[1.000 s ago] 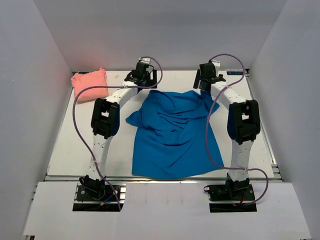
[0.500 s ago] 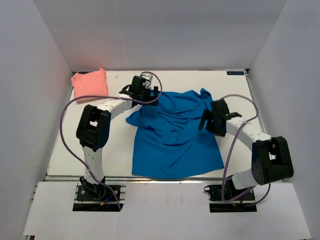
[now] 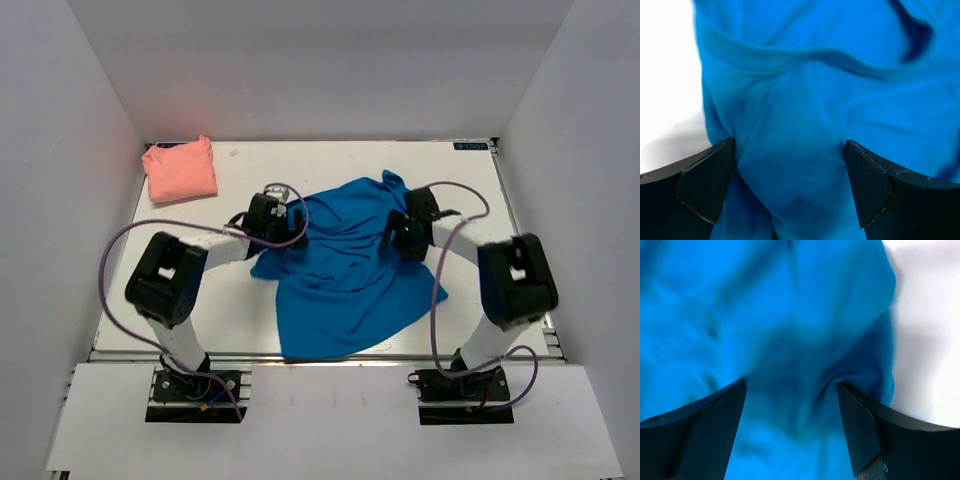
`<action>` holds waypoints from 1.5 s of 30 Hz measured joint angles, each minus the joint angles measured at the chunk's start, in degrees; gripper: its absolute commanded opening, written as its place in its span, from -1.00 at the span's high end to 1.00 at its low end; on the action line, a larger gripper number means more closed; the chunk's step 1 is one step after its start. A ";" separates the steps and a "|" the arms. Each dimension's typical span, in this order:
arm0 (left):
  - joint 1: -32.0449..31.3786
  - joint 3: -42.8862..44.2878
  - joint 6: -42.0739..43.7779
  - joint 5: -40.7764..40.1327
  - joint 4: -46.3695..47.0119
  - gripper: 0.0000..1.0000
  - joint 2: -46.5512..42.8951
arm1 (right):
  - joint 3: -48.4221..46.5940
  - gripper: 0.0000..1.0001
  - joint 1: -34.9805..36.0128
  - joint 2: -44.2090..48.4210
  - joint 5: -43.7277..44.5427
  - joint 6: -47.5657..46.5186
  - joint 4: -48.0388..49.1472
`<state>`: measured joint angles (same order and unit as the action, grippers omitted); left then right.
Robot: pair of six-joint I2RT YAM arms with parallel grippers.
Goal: Fold and stack the t-shirts
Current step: Flatten out the tshirt
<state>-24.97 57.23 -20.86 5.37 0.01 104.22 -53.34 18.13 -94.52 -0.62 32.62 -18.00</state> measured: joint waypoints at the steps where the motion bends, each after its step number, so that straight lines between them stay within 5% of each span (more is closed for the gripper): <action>1: -0.42 -2.71 -1.03 0.35 0.17 -1.00 -2.27 | -2.19 -0.57 0.00 -2.10 -0.07 -0.11 0.31; 7: -5.64 -13.68 -7.15 3.61 -1.09 -1.00 -12.94 | -26.86 -0.57 0.00 -21.49 0.90 -2.19 -1.31; 13: -11.41 -15.93 -9.64 4.42 -10.82 -1.00 -19.10 | -55.49 -0.66 -0.15 -39.67 1.97 -8.22 -5.20; 18: -11.91 -11.34 -9.07 1.44 -16.94 -1.00 -19.82 | -61.09 -0.81 -0.17 -42.53 1.95 -12.74 -6.88; 28: -13.00 -7.52 -4.76 -2.34 -22.12 -1.00 -24.02 | -42.21 -0.81 -0.74 -20.04 5.27 -13.42 -8.13; 36: -20.79 -13.46 -3.61 1.33 -23.98 -1.00 -25.99 | -15.19 -0.81 -2.43 4.39 8.57 -6.29 -6.36; 45: -26.49 -15.61 -5.44 1.09 -20.61 -0.66 -21.07 | 6.34 -0.81 -2.62 22.21 9.92 -1.01 -8.41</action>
<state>-51.46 41.63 -26.30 6.46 -20.60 83.15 -47.00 15.51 -72.31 9.30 31.62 -26.41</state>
